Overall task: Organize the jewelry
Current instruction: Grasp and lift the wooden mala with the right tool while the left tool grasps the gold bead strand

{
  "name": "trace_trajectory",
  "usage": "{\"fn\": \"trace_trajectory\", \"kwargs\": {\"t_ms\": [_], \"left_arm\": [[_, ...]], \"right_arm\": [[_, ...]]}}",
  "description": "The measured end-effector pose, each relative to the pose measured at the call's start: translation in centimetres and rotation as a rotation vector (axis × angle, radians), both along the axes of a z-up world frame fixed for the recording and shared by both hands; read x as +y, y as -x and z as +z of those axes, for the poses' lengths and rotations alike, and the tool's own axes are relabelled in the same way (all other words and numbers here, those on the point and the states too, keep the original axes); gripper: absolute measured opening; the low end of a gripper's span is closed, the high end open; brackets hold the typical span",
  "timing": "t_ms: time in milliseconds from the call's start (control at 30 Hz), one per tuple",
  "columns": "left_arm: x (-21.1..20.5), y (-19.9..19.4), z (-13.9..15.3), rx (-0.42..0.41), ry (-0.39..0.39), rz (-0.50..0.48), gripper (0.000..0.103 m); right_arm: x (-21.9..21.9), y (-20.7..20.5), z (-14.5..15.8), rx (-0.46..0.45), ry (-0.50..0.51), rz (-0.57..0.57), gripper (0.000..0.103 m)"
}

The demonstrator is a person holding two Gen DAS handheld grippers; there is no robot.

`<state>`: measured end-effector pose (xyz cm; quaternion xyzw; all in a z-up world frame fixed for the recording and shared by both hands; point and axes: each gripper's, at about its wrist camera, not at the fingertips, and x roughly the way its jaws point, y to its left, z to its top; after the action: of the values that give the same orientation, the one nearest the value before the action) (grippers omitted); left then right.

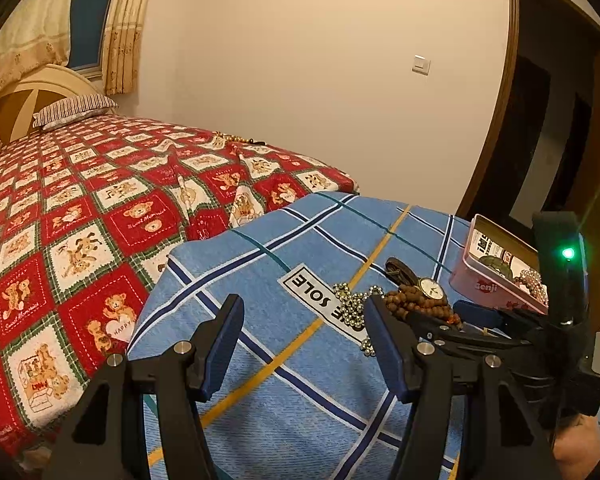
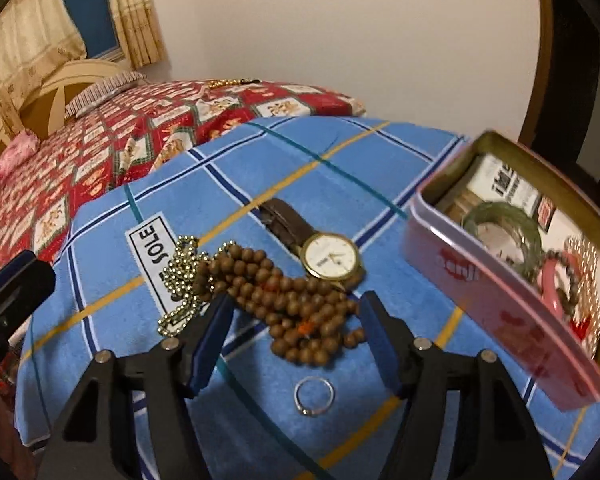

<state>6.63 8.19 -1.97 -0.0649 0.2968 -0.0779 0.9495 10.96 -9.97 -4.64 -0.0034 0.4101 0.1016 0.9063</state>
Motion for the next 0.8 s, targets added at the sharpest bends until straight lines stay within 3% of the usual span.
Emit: {"fn": "trace_trajectory", "kwargs": {"t_ms": [67, 100, 133, 233, 467, 633, 800], "left_arm": [[0.0, -0.1, -0.1, 0.008, -0.001, 0.000, 0.062], [0.0, -0.2, -0.1, 0.011, 0.000, 0.000, 0.062], [0.0, -0.2, -0.1, 0.012, 0.002, 0.002, 0.062], [0.1, -0.3, -0.2, 0.017, 0.007, 0.007, 0.062], [0.0, -0.6, -0.5, 0.043, 0.006, 0.004, 0.062], [-1.1, -1.6, -1.1, 0.100, -0.001, -0.078, 0.062], [-3.1, -3.6, -1.6, 0.169, 0.002, -0.182, 0.062]], "right_arm": [[0.2, 0.2, 0.1, -0.007, -0.003, 0.021, 0.046], [0.2, 0.2, 0.0, -0.001, -0.010, 0.032, 0.028], [0.1, 0.2, -0.1, 0.006, -0.020, 0.038, 0.024], [-0.7, 0.8, 0.1, -0.008, -0.061, 0.039, 0.019], [-2.6, 3.3, 1.9, -0.131, -0.142, 0.011, 0.018], [-4.7, 4.4, 3.7, -0.234, -0.222, -0.055, 0.018], [-6.3, 4.8, 4.3, -0.294, -0.224, -0.148, 0.018]]}}
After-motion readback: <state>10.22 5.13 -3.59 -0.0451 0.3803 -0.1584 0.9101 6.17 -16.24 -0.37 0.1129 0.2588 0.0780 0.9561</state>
